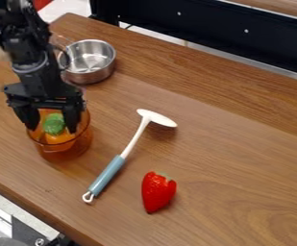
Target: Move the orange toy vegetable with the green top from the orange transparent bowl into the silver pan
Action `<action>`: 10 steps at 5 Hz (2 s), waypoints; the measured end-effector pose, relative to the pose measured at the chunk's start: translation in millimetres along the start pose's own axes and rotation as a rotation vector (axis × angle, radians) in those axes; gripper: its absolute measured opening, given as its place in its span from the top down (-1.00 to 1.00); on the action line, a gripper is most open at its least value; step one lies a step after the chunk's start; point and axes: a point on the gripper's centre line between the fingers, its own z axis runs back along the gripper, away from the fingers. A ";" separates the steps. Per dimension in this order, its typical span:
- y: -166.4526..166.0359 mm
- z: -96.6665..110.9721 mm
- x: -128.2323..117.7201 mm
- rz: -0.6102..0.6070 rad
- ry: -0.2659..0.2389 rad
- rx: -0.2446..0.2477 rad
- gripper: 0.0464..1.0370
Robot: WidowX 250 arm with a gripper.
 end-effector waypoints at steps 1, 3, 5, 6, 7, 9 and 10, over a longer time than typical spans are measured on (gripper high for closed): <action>1.7 -2.0 1.3 0.008 -0.009 0.002 -0.70; 0.0 -3.5 -1.4 0.015 0.010 -0.006 -0.08; -7.0 12.1 5.5 0.028 0.057 -0.048 -0.08; -12.4 34.1 15.2 0.044 0.051 -0.089 -0.08; -22.2 46.8 31.6 0.116 0.023 -0.097 -0.08; -58.2 33.0 74.6 0.179 -0.011 -0.048 -0.08; -64.0 22.5 94.8 0.242 -0.035 -0.010 -0.08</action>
